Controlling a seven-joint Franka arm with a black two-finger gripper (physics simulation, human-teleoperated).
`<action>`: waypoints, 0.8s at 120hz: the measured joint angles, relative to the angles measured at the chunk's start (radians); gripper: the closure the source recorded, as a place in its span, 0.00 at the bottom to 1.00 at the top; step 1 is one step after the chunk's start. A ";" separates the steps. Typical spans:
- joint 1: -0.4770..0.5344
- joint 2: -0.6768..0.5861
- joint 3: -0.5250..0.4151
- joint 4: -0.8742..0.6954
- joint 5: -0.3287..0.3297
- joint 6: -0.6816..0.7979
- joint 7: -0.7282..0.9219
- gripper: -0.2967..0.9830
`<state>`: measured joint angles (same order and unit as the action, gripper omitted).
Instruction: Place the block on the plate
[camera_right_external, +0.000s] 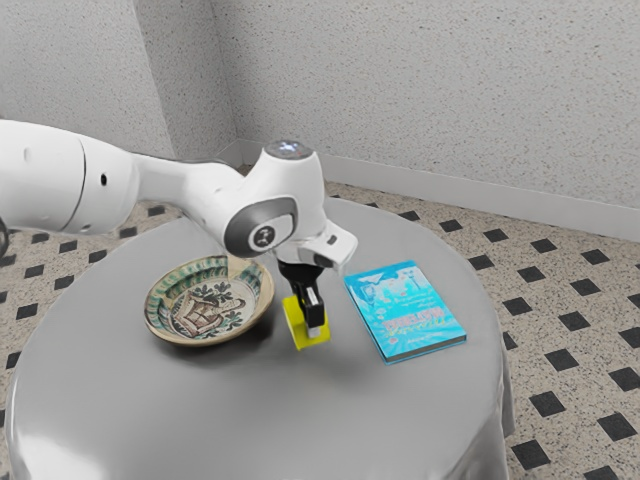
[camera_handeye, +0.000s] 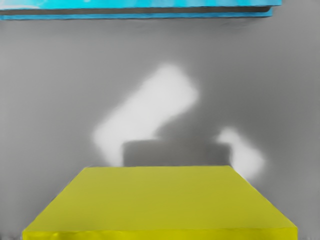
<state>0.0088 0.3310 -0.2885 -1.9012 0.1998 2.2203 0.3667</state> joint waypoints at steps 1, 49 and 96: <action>0.000 -0.004 0.000 -0.001 0.000 -0.002 -0.001 0.45; 0.102 -0.086 -0.009 -0.011 -0.011 -0.081 -0.021 0.45; 0.254 -0.074 -0.030 0.004 0.001 -0.117 -0.029 0.46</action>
<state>0.2628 0.2570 -0.3185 -1.8977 0.2007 2.1035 0.3377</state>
